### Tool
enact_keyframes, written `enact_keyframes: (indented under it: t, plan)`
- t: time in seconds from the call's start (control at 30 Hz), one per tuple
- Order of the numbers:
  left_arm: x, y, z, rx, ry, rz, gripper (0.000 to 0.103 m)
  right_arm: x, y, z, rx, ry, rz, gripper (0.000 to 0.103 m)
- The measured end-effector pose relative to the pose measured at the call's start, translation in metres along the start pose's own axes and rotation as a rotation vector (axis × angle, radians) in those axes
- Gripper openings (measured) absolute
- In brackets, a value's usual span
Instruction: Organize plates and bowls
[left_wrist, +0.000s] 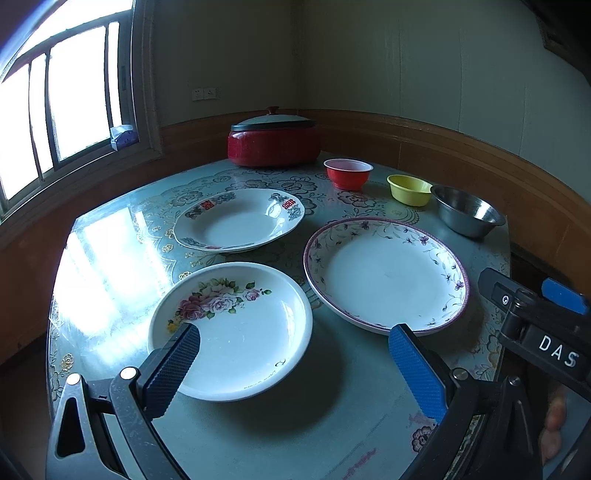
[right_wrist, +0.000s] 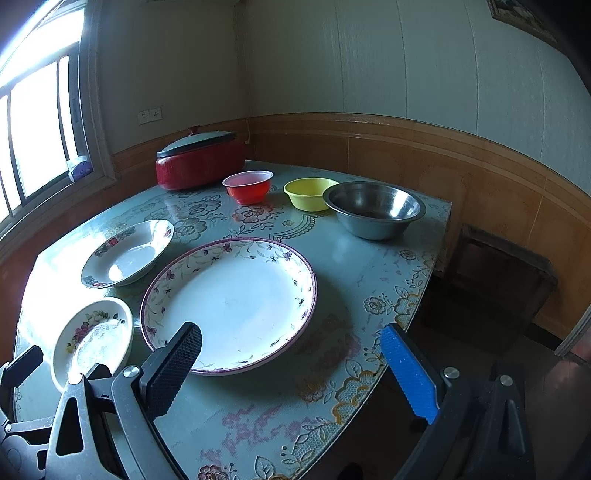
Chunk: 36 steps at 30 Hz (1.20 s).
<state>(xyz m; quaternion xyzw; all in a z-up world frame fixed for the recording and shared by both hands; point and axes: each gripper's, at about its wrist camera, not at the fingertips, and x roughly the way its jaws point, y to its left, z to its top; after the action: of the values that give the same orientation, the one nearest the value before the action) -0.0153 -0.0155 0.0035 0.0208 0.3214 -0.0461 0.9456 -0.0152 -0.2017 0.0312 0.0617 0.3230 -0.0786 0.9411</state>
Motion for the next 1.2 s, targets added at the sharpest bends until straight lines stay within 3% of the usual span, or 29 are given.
enact_keyframes:
  t: [1.03,1.1,1.2]
  plan:
    - [0.004,-0.001,-0.002,-0.003,0.02,-0.019,0.103,0.015,-0.005,0.007,-0.015,0.026,0.053,0.1]
    - [0.005,-0.001,-0.002,-0.009,0.028,-0.043,0.103,0.02,-0.009,0.009,-0.016,0.04,0.084,0.1]
    - [0.009,0.002,-0.002,-0.041,0.052,-0.155,0.103,0.033,-0.016,0.017,-0.021,0.084,0.178,0.1]
